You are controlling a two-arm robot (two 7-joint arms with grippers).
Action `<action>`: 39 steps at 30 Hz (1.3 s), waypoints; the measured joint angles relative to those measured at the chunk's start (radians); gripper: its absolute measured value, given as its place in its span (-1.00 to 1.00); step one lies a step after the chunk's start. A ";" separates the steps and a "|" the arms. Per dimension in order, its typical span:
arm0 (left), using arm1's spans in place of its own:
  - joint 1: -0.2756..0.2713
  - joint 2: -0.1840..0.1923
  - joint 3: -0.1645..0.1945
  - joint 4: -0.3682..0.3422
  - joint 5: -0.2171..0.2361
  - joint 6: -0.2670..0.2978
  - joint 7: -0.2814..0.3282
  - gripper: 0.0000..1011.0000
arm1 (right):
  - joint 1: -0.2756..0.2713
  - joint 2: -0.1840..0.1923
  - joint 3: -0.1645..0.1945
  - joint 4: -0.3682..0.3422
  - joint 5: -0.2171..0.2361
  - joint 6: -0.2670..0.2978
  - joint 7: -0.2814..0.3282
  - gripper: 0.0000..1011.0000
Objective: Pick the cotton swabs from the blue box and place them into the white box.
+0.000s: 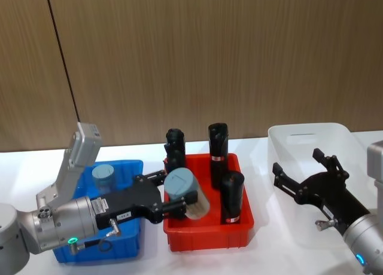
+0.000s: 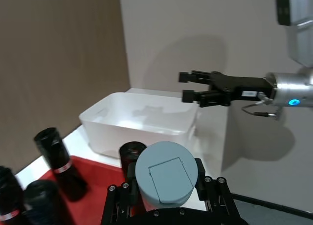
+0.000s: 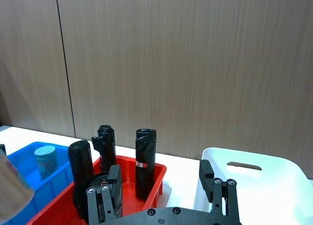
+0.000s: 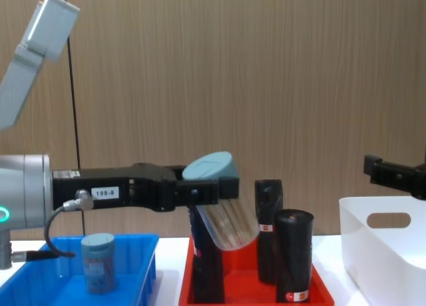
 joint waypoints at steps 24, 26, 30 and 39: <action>-0.038 0.005 0.011 0.043 0.013 -0.004 -0.115 0.31 | 0.000 0.000 0.001 0.000 0.000 0.000 0.002 0.98; -0.039 0.006 0.011 0.044 0.012 -0.005 -0.117 0.31 | -0.001 0.000 0.001 -0.001 -0.002 -0.001 0.004 0.98; -0.040 0.007 0.011 0.045 0.011 -0.005 -0.119 0.31 | -0.001 0.002 0.001 -0.005 -0.011 0.000 0.011 0.98; -0.041 0.009 0.010 0.046 0.009 -0.006 -0.122 0.31 | 0.004 0.019 0.001 -0.018 -0.037 0.040 0.078 0.98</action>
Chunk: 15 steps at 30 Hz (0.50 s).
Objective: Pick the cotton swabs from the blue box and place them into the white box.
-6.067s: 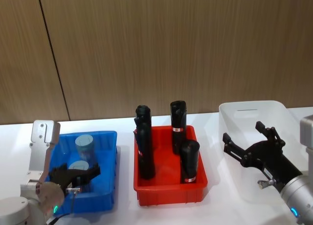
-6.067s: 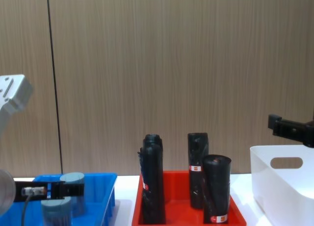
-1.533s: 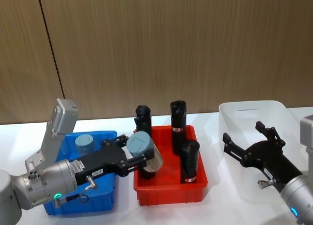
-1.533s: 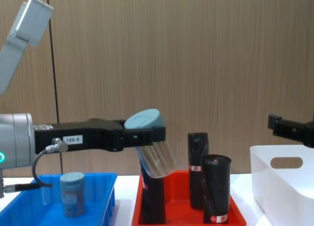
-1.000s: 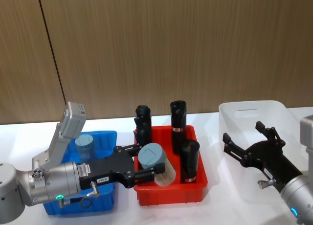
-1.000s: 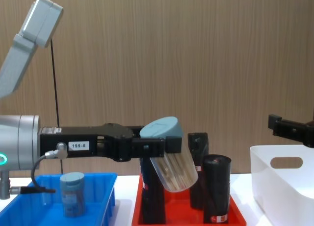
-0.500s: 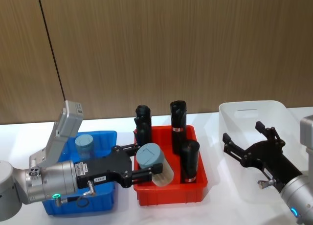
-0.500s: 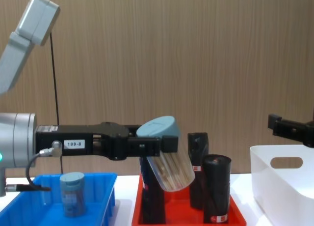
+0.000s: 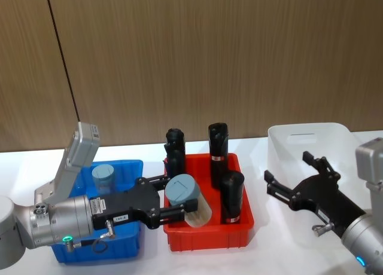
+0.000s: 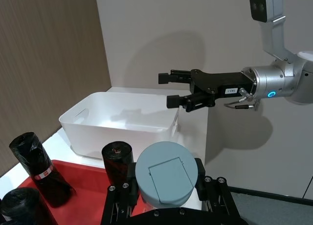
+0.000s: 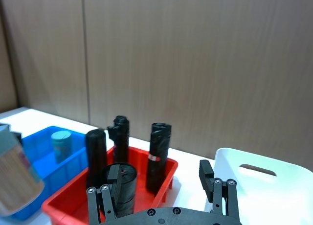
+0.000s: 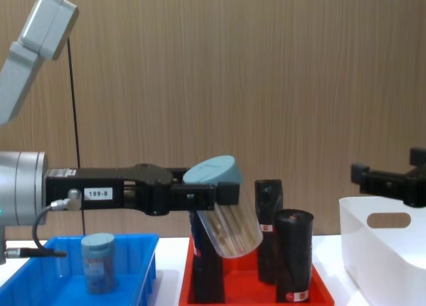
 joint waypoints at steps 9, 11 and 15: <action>-0.001 0.001 0.000 0.001 -0.001 0.000 -0.001 0.31 | 0.017 0.024 0.001 -0.011 -0.011 0.069 0.120 0.98; -0.001 0.001 0.000 0.001 -0.001 0.000 -0.001 0.31 | 0.023 0.030 0.001 -0.013 -0.011 0.085 0.152 0.98; -0.001 0.001 0.000 0.001 -0.002 0.000 -0.002 0.31 | 0.034 0.039 0.001 -0.014 -0.011 0.112 0.212 0.98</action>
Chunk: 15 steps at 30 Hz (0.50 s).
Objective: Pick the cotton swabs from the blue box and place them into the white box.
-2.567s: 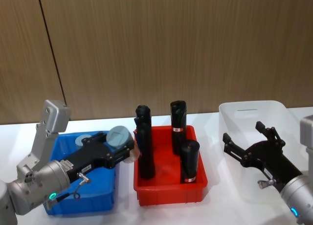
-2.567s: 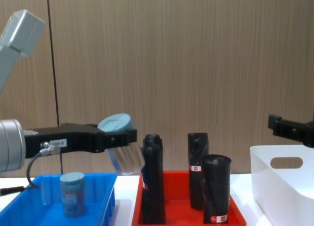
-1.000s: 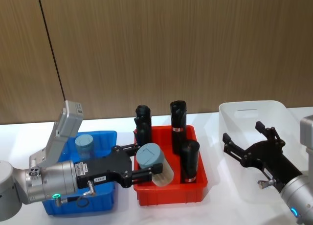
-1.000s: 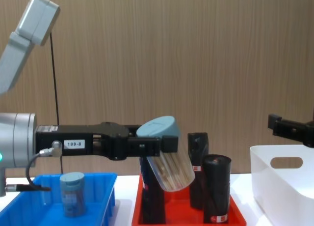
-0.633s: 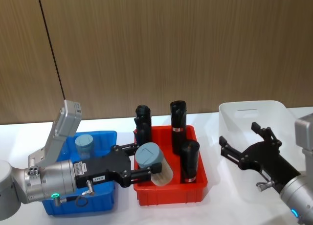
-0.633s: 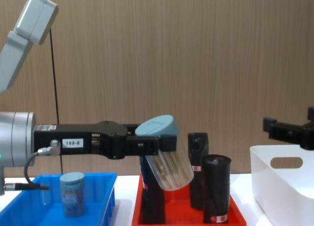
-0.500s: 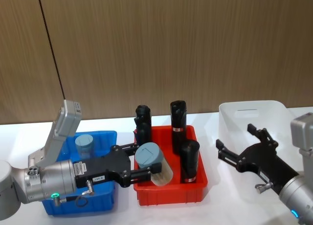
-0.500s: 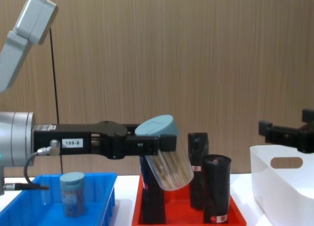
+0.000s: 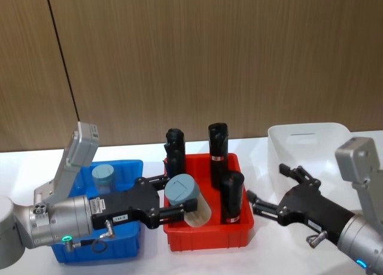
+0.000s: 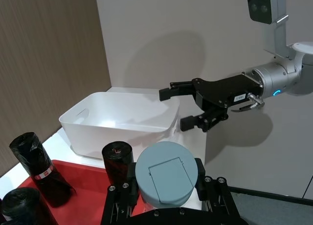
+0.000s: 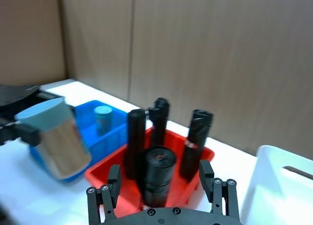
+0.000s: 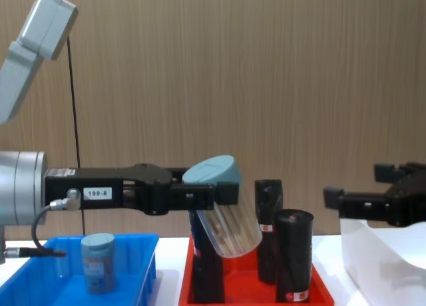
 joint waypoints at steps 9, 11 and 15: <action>0.000 0.000 0.000 0.000 0.000 0.000 -0.001 0.31 | 0.035 0.013 -0.007 0.009 -0.002 0.048 0.133 0.98; -0.001 0.000 0.000 0.000 0.000 0.000 -0.001 0.31 | 0.053 0.013 -0.012 0.019 -0.006 0.066 0.190 0.98; 0.000 0.000 0.000 0.000 0.000 0.000 -0.001 0.31 | 0.072 0.011 -0.017 0.032 -0.010 0.081 0.234 0.98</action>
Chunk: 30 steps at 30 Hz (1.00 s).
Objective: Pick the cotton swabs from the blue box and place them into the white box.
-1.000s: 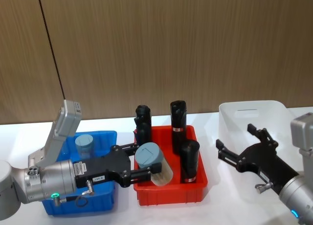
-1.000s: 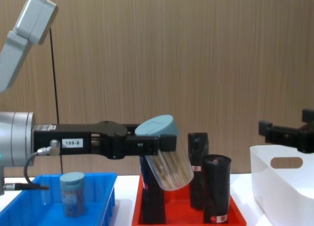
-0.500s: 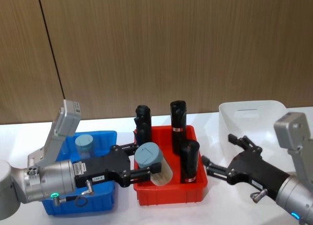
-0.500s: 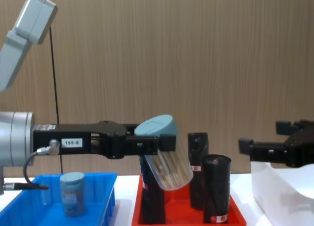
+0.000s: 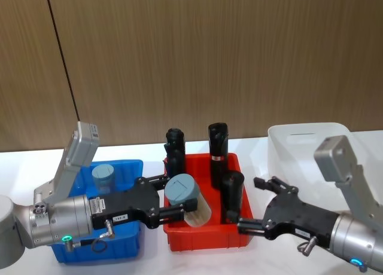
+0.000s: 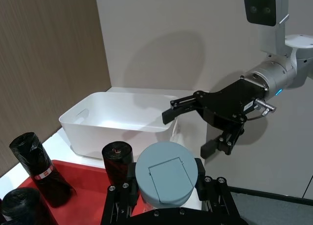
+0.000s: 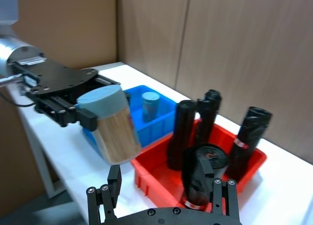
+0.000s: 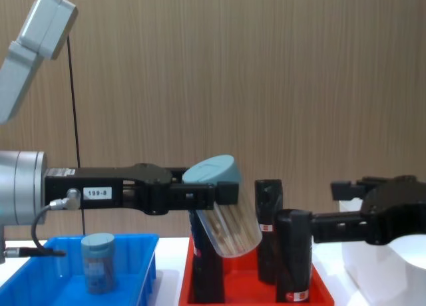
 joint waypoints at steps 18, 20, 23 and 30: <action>0.000 0.000 0.000 0.000 0.000 0.000 0.000 0.31 | 0.103 -0.040 -0.035 0.100 -0.031 0.049 0.135 0.98; 0.000 0.000 0.000 0.000 0.000 0.000 0.000 0.31 | 0.113 -0.046 -0.040 0.110 -0.034 0.051 0.142 0.98; 0.000 0.000 0.000 0.000 0.000 0.000 0.000 0.31 | 0.126 -0.054 -0.046 0.121 -0.039 0.055 0.148 0.98; 0.000 0.000 0.000 0.000 0.000 0.000 0.000 0.31 | 0.150 -0.070 -0.060 0.143 -0.049 0.065 0.158 0.98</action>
